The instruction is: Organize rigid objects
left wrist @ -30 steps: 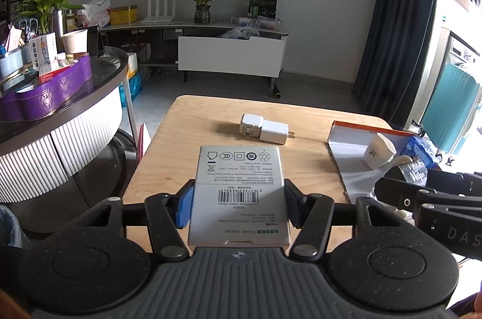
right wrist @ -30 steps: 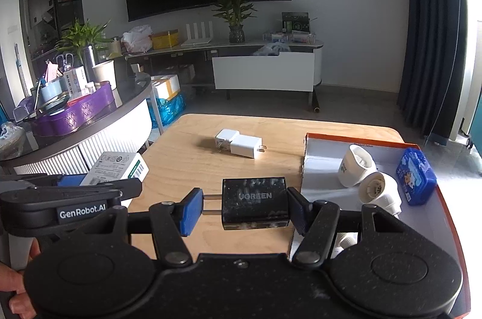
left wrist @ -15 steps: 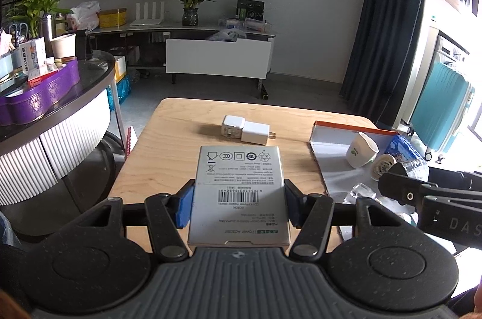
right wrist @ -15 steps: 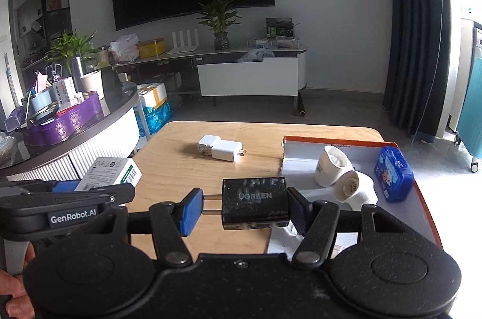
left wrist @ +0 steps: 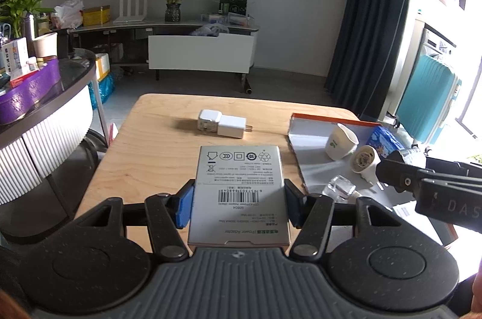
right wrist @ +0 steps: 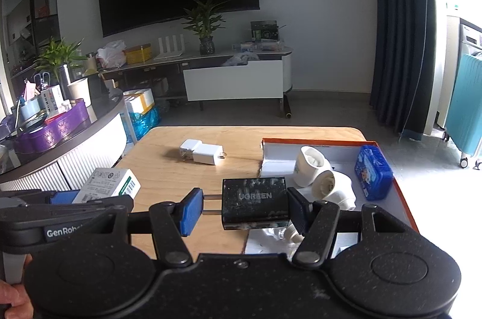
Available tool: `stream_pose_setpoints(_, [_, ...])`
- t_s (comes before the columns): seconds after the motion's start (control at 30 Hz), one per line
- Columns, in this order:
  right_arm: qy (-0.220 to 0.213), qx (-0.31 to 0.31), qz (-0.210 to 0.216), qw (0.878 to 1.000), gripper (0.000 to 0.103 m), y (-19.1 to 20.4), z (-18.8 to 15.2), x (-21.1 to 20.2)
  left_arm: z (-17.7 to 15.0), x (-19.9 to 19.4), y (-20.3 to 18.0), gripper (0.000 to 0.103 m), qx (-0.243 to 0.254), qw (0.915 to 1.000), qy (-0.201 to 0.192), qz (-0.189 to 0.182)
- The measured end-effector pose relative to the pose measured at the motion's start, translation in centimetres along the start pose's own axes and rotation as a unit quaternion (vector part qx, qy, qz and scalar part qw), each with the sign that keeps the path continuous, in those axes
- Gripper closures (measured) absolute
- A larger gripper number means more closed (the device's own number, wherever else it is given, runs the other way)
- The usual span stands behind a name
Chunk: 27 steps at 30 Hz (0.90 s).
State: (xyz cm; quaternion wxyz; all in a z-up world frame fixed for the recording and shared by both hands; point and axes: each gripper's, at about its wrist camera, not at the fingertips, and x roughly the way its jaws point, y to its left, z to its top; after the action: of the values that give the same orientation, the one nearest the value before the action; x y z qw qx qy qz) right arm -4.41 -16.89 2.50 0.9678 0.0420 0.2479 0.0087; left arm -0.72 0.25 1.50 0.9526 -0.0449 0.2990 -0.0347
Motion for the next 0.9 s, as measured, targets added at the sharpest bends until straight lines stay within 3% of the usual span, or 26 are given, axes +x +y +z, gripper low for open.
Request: stream_pose_setpoints(0.9, [-0.010, 0.025, -0.035, 0.999, 0.030, -3.7, -0.1, -1.3, -0.2, 0.6, -4.6, 0.044, 0.048, 0.9977, 0.007, -0.048])
